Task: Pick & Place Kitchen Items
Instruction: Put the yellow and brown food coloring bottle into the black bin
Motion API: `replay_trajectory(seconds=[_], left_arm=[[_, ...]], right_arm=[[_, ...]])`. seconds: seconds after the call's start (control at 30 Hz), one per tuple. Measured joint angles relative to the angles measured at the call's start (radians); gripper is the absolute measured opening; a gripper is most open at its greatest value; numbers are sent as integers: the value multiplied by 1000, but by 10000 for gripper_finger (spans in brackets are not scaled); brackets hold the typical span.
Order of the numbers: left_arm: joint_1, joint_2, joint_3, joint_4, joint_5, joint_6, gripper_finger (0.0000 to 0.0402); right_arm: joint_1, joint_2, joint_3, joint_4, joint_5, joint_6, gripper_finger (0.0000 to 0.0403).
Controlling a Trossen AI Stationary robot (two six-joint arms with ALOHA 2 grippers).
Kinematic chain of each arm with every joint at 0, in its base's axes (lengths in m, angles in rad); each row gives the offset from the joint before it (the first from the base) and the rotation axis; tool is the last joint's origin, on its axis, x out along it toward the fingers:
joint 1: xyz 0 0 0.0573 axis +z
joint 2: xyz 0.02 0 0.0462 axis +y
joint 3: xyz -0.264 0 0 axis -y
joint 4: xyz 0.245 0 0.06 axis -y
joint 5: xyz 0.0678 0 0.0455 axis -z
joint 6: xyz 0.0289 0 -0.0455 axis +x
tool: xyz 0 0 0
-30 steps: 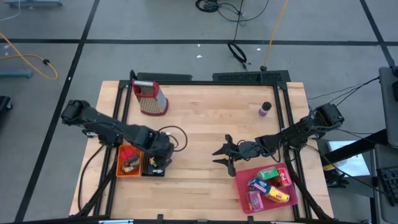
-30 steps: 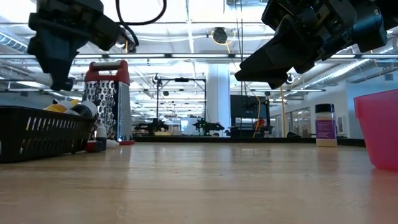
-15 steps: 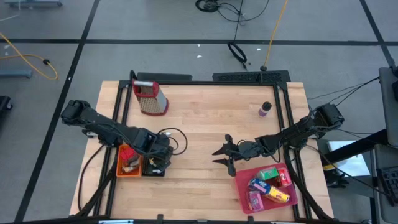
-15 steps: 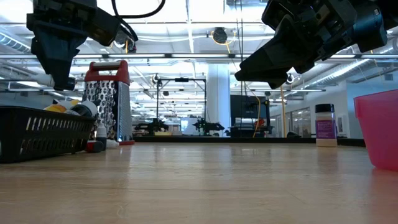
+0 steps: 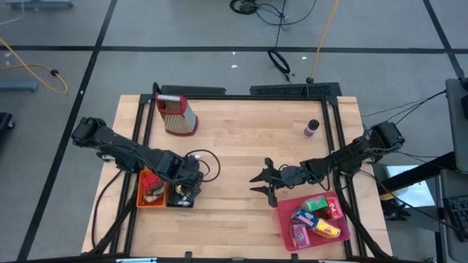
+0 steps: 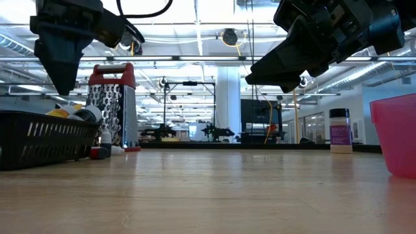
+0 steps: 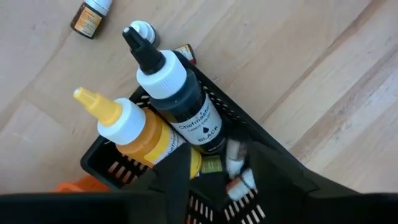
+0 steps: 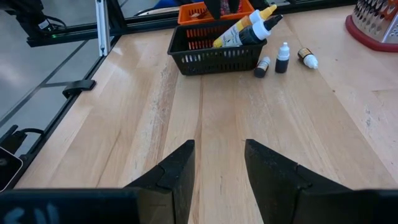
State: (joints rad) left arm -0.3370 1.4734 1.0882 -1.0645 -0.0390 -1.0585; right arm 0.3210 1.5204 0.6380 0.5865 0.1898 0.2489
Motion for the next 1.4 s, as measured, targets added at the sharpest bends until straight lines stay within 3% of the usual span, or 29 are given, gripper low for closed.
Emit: replay_trajectory(seconds=[0.23, 0.6, 1.0, 1.23, 1.4], left_arm=[[36, 0, 0, 1, -51, 79, 213], [205, 0, 0, 11, -129, 467, 216], [397, 0, 1, 22, -98, 695, 216], [440, 30, 2, 64, -79, 723, 216], [441, 118, 2, 86, -40, 755, 216]], right_arm=[[0, 0, 0, 0, 0, 0, 132], [0, 0, 0, 0, 0, 0, 132], [0, 0, 0, 0, 0, 0, 132], [0, 0, 0, 0, 0, 0, 132], [0, 0, 0, -1, 0, 0, 132]])
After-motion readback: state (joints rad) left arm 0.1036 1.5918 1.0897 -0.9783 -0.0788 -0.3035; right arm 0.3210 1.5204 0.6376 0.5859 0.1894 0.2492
